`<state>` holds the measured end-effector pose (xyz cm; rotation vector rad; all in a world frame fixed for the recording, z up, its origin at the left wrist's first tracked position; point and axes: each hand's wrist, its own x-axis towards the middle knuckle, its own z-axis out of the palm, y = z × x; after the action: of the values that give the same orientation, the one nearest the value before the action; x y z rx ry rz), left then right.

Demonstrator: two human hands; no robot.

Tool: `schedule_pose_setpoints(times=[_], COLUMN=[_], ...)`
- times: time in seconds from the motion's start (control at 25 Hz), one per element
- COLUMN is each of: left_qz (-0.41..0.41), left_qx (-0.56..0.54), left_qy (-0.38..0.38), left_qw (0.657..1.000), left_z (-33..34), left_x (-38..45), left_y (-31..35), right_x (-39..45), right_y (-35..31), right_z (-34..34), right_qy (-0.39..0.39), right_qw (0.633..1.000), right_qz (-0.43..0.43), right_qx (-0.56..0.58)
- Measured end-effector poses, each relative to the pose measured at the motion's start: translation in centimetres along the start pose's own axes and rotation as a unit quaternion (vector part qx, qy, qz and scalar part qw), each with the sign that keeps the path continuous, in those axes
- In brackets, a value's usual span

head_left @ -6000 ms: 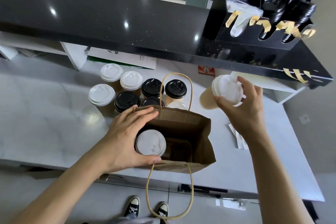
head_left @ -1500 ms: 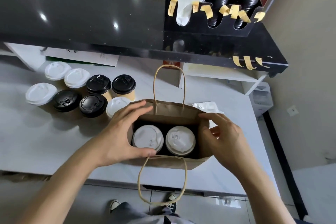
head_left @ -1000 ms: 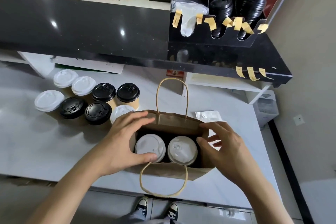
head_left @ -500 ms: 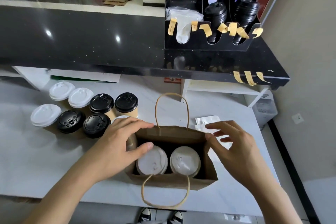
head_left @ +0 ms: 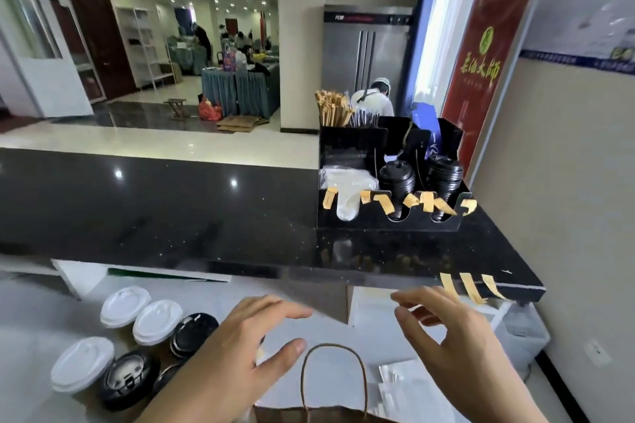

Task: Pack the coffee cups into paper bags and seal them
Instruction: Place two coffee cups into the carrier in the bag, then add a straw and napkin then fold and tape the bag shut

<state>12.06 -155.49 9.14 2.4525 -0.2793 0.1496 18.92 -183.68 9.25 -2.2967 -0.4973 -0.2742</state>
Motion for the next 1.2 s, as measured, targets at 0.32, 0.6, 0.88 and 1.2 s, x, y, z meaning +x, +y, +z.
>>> schedule_pose_setpoints(times=[0.32,0.6,0.88,1.2], left_qz=[0.065,0.089,0.093,0.056], left_qx=[-0.025,-0.019,-0.063,-0.090], left_qy=[0.067,0.105,0.119,0.092], left_qw=[0.995,0.990,0.986,0.990], left_z=[-4.0,-6.4,-6.8,-5.6], left_x=[6.2,14.6,23.8,32.4], left_y=[3.5,4.8,4.4,2.9], right_x=[6.4,14.6,24.0,33.4], right_y=[-2.8,-2.4,0.8,3.1], right_z=[-2.7,-3.3,-2.7,-1.6], right_qy=[0.045,0.116,0.162,0.186], right_qw=[0.996,0.988,0.985,0.981], right_qz=[-0.073,-0.088,-0.043,0.022], right_qx=[0.017,0.043,0.028,0.045])
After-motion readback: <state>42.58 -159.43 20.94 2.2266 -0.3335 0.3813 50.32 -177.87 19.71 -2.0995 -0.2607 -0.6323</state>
